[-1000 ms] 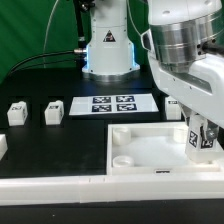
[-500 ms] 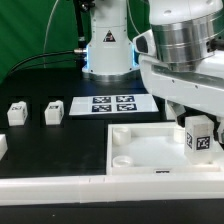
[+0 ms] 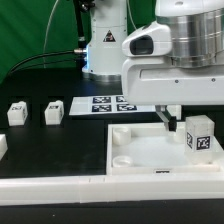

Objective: Assemble one leg

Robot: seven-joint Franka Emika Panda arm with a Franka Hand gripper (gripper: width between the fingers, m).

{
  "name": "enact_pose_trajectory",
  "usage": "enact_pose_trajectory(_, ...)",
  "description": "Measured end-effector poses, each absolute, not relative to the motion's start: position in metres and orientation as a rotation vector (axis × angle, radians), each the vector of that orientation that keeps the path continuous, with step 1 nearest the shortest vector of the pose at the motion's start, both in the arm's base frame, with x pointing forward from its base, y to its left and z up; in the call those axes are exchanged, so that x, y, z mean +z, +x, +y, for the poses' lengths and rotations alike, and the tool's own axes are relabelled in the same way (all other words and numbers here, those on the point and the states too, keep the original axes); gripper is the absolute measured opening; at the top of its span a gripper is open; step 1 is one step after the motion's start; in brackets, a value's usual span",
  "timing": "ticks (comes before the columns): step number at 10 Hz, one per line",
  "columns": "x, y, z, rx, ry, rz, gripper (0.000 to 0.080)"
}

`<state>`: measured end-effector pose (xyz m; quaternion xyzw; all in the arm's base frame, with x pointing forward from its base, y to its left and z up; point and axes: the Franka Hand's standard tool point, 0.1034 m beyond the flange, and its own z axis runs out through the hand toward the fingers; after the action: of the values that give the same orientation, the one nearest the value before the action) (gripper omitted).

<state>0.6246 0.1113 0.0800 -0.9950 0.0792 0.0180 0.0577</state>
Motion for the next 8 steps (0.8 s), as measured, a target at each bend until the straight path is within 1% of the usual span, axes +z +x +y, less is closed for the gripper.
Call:
enact_pose_trajectory(1, 0.0797, 0.6244, 0.1105, 0.045, -3.023, 0.061, 0.0649)
enact_pose_trajectory(3, 0.0794, 0.6244, 0.1099, 0.033, -3.019, -0.151, 0.0649)
enact_pose_trajectory(6, 0.0794, 0.6244, 0.1099, 0.03, -3.015, -0.187, 0.0649)
enact_pose_trajectory(7, 0.0794, 0.6244, 0.1099, 0.03, -3.015, -0.188, 0.0514)
enact_pose_trajectory(8, 0.0794, 0.6244, 0.1099, 0.03, -3.015, -0.188, 0.0514)
